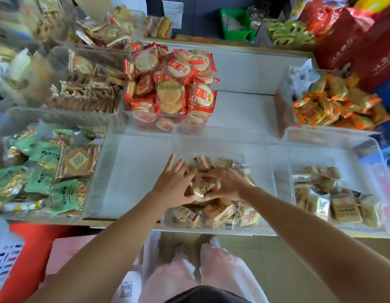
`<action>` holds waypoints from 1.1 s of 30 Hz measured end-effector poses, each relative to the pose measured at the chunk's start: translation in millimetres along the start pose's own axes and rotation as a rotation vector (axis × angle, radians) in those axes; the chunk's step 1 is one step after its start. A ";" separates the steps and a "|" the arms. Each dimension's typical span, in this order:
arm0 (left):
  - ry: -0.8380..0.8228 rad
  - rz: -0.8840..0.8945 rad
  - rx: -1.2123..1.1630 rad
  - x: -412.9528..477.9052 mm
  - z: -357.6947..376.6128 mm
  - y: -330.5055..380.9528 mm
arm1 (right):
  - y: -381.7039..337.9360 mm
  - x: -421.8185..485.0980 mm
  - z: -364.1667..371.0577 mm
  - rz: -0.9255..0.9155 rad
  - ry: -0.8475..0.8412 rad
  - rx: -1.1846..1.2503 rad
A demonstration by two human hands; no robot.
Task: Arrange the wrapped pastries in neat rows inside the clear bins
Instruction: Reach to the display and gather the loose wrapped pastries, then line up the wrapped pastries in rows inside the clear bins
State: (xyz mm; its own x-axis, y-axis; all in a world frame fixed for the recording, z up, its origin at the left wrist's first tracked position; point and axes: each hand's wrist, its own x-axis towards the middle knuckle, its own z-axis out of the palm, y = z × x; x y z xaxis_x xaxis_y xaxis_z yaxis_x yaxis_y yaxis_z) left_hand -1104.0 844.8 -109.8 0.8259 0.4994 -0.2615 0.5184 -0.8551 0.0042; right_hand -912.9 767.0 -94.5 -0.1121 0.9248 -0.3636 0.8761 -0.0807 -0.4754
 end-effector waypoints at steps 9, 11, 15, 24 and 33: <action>-0.143 0.014 0.149 37.5 -13.1 4.7 | 30.0 -15.4 -23.2 0.130 0.250 0.046; -0.117 0.027 0.195 42.9 -11.4 7.5 | 33.2 -22.4 -27.0 0.191 0.245 0.068; -0.114 0.040 0.138 49.4 -10.0 3.4 | 32.8 -27.6 -27.5 0.212 0.165 0.131; 0.273 -0.216 -0.467 64.0 -61.8 4.2 | 44.4 -29.7 -66.0 0.307 0.431 0.330; 0.310 -0.064 -0.660 133.4 -114.2 121.8 | 134.4 -125.0 -116.1 0.477 0.637 0.391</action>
State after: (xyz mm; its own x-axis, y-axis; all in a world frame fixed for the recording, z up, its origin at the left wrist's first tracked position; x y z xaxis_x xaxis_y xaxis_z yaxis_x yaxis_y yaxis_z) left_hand -905.4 823.2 -34.0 0.7635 0.6458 0.0040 0.5129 -0.6101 0.6040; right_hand -726.7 683.8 -20.0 0.6089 0.7820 -0.1333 0.5265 -0.5241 -0.6694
